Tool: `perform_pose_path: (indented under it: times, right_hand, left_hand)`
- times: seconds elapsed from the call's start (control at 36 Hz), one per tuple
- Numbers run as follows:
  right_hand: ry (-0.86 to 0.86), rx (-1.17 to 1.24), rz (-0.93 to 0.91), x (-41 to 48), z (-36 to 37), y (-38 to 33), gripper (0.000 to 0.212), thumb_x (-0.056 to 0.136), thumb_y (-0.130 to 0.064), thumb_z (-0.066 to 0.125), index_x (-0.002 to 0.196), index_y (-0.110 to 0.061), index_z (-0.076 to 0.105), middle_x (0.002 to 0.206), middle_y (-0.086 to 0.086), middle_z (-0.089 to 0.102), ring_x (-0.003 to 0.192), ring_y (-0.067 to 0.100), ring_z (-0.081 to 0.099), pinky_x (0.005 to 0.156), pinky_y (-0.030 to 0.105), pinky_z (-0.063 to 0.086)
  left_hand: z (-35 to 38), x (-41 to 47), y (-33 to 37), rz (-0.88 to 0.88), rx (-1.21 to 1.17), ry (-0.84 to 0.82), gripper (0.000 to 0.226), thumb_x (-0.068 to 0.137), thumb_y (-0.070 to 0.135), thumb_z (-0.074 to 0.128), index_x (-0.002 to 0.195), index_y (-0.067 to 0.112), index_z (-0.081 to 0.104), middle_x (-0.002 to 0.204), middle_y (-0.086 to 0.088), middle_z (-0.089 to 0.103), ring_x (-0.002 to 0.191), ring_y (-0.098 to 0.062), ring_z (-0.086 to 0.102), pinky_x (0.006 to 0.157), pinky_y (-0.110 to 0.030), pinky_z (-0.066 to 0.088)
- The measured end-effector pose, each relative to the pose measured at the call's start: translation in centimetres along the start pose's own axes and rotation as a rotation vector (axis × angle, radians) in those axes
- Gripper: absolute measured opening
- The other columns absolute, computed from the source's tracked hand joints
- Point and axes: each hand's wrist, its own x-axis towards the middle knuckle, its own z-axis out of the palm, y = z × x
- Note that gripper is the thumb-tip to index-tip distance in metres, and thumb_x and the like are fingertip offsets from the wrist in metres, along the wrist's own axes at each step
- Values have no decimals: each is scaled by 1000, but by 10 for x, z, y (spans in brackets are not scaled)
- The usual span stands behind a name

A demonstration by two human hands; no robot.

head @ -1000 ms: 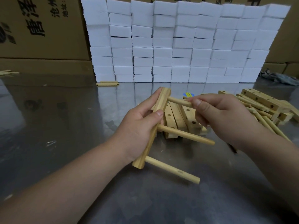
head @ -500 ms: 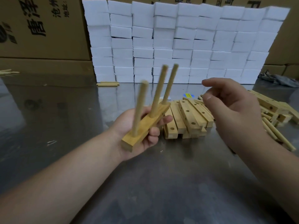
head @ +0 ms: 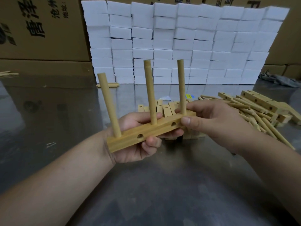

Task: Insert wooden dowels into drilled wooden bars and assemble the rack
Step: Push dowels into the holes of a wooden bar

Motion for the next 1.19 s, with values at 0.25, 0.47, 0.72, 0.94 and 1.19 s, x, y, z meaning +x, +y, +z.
perform_pose_path:
  times: [0.25,0.47,0.72,0.94,1.19]
  right_hand:
    - [318,38,-5,5,-10,8,26,57,-44,67,76,-29,75,68,-10,69,61,-4,57,56,8,43]
    - [539,-40,74,10,-20,18,25,77,-29,69,98,-17,69,64,-18,67,56,-11,56,52,3,39]
    - [569,-94,91,13,-13,33,29,82,-29,67,109,-20,67,76,-14,69,65,-9,59,56,7,43]
    - [649,-125,79,13,-10,33,43,83,-32,65,123,-19,59,93,-10,68,79,-5,61,61,5,42]
    - [712,-256,68,12,-5,38,46,89,-30,57,133,-19,49,95,-23,55,88,-6,53,72,10,36]
  left_hand:
    - [0,4,7,431,40,537,58,94,33,30,74,0,73,66,-15,68,41,-20,60,35,-18,46]
    - [-8,9,-1,813,709,938,37,95,23,49,131,21,51,107,0,61,55,-8,61,47,-16,46]
    - [-4,8,0,750,1053,1064,23,90,21,59,111,28,63,77,10,66,57,7,60,58,-13,46]
    - [-9,1,19,439,1112,940,15,84,10,66,95,18,70,70,6,73,71,-7,69,67,-21,53]
    - [-17,-6,76,373,1362,968,20,84,19,66,103,24,68,75,12,73,74,-4,69,68,-23,50]
